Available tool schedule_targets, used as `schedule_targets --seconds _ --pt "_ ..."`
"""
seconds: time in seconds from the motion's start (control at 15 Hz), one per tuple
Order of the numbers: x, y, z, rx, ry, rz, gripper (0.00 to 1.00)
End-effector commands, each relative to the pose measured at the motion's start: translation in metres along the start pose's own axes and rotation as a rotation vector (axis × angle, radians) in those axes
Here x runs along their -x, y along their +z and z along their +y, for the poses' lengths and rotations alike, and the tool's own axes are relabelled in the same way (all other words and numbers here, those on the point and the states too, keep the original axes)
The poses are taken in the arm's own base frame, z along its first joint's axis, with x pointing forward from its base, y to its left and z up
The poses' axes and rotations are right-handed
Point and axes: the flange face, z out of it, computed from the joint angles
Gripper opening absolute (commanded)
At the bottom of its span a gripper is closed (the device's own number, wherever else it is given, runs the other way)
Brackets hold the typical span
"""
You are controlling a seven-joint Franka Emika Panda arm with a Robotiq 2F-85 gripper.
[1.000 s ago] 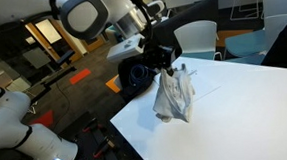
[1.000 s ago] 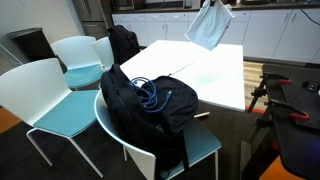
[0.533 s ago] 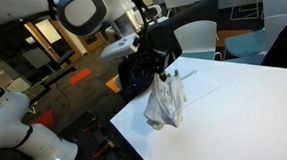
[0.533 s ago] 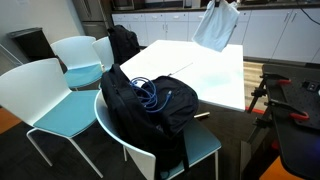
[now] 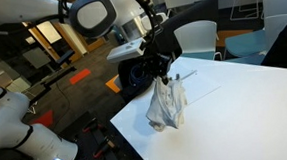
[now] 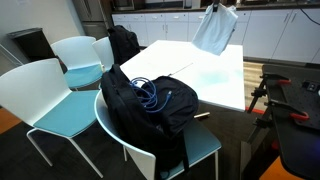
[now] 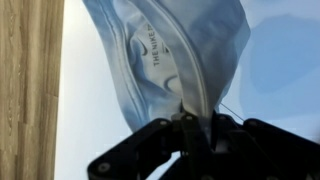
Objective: Put the bottle and cable in the bag
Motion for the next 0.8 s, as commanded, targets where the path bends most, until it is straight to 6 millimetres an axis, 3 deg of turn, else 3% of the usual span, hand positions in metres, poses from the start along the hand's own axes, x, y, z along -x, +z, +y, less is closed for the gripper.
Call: schedule_targets --seconds 0.0,0.27,0.4,0.47,0.53,0.73 --pt "-0.015 0.022 0.01 -0.083 -0.004 0.042 0.03" --pt "-0.036 0.091 0.005 -0.242 -0.007 0.087 0.03" --pt "-0.039 0.116 0.004 -0.3 -0.013 0.082 0.03" --pt "-0.039 0.125 0.005 -0.311 -0.013 0.076 0.37" --pt "-0.039 0.132 0.006 -0.321 -0.015 0.066 0.38" --pt "-0.036 0.146 0.012 -0.344 -0.015 0.038 0.6"
